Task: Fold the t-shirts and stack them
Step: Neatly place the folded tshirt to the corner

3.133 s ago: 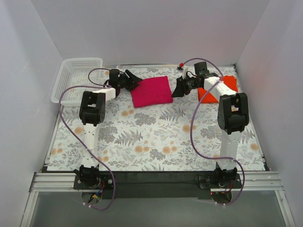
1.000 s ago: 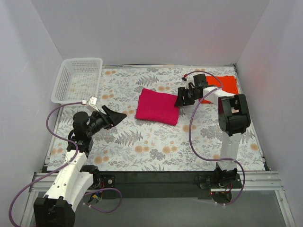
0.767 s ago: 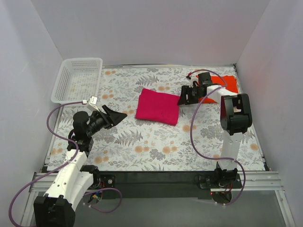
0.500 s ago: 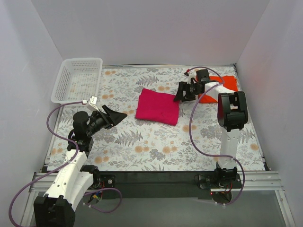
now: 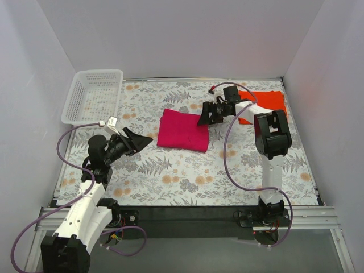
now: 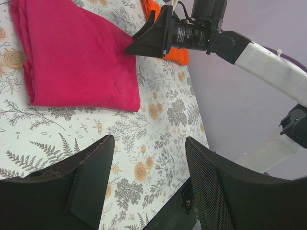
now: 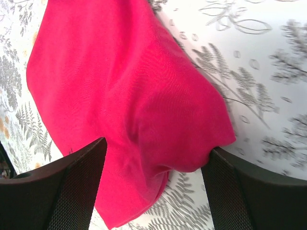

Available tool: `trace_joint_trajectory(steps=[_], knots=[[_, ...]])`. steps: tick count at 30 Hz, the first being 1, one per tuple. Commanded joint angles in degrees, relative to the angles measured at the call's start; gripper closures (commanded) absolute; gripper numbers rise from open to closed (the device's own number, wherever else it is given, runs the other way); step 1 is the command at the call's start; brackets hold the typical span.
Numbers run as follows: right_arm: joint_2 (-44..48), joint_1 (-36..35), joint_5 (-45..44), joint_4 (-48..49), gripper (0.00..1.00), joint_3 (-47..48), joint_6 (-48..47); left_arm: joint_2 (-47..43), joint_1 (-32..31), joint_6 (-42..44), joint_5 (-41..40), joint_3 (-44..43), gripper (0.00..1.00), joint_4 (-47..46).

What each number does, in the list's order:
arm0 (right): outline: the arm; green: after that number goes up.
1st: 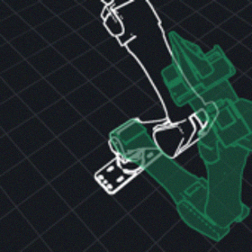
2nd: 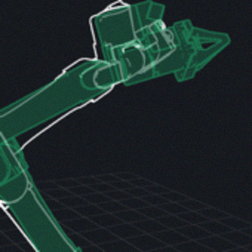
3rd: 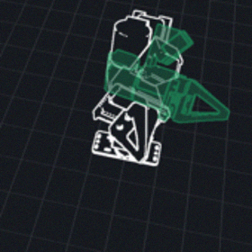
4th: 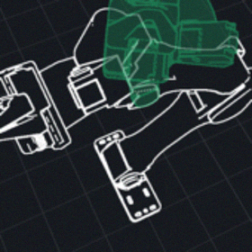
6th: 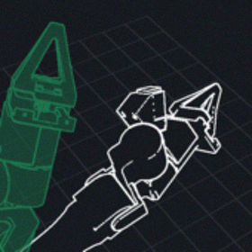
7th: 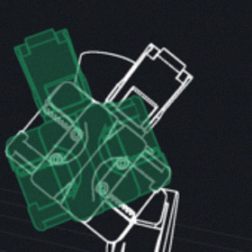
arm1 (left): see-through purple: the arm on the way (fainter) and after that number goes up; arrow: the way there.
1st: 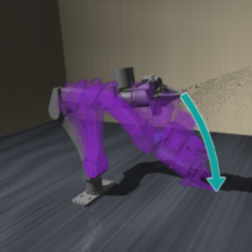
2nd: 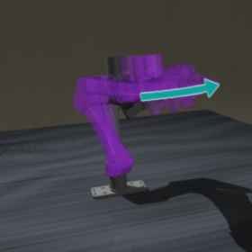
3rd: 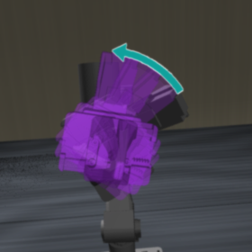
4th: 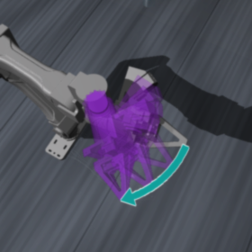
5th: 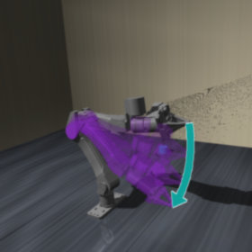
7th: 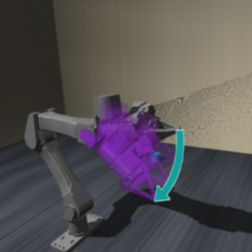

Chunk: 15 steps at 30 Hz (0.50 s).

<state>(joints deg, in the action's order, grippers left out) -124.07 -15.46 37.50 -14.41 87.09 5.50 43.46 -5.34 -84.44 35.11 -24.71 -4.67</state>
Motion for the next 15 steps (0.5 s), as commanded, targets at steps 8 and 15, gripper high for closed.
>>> trace_joint_trajectory(steps=[8, 15], knots=[[-9.34, -4.13, -6.82, -6.41, 0.37, 2.81, 2.67, -1.89, 0.33, 0.24, 0.31, 0.45, 0.43, 0.97], [-9.17, -7.82, -14.72, -6.77, 0.33, 3.0, 2.5, 0.13, 0.33, -0.63, -3.9, 3.96, 0.44, 2.38]])
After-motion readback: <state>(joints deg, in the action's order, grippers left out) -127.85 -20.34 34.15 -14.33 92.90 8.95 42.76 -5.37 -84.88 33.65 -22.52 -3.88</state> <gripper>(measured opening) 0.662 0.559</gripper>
